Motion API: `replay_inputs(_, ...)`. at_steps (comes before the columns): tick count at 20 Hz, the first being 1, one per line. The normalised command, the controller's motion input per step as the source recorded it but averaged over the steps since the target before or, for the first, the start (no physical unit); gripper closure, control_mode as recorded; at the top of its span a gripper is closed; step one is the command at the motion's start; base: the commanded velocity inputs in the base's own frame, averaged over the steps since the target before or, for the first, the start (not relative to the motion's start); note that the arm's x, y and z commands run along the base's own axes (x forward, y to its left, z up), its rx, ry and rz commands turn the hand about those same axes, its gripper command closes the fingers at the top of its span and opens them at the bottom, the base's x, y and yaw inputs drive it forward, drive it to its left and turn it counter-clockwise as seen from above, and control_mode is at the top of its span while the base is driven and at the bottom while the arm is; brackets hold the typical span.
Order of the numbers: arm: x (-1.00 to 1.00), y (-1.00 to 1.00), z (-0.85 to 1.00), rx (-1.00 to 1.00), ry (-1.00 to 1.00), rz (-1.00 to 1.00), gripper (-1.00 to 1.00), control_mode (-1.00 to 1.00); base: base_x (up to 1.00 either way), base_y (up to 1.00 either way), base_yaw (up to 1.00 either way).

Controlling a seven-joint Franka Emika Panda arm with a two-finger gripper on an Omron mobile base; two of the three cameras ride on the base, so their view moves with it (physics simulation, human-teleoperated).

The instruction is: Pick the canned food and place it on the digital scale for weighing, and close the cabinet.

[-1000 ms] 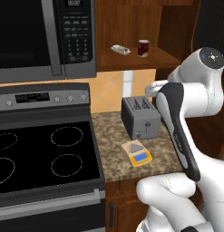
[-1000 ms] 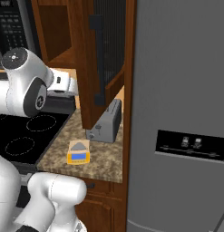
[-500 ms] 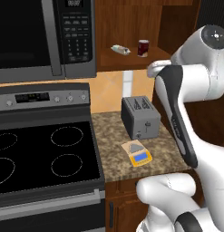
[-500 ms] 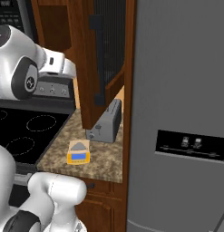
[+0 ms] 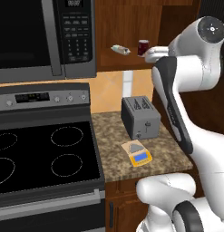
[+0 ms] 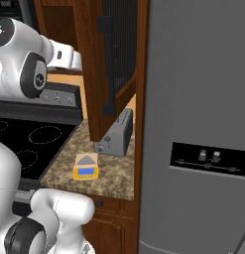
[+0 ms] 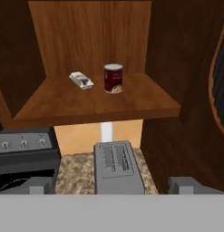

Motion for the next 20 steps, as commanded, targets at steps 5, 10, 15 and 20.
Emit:
replay_inputs(5,0.57,-0.18,0.15,0.0,0.04,-0.09,-1.0,-1.0,0.0,0.0,0.0)
replay_inputs(10,0.71,-0.06,0.0,0.0,0.05,-0.01,-1.0,-1.0,0.0,0.0,0.0)
replay_inputs(15,0.67,-0.16,0.0,0.0,0.0,0.0,-1.0,-1.0,0.0,0.0,0.0)
replay_inputs(20,0.62,-0.25,0.0,0.0,0.01,0.0,-1.0,-1.0,0.0,0.0,0.0)
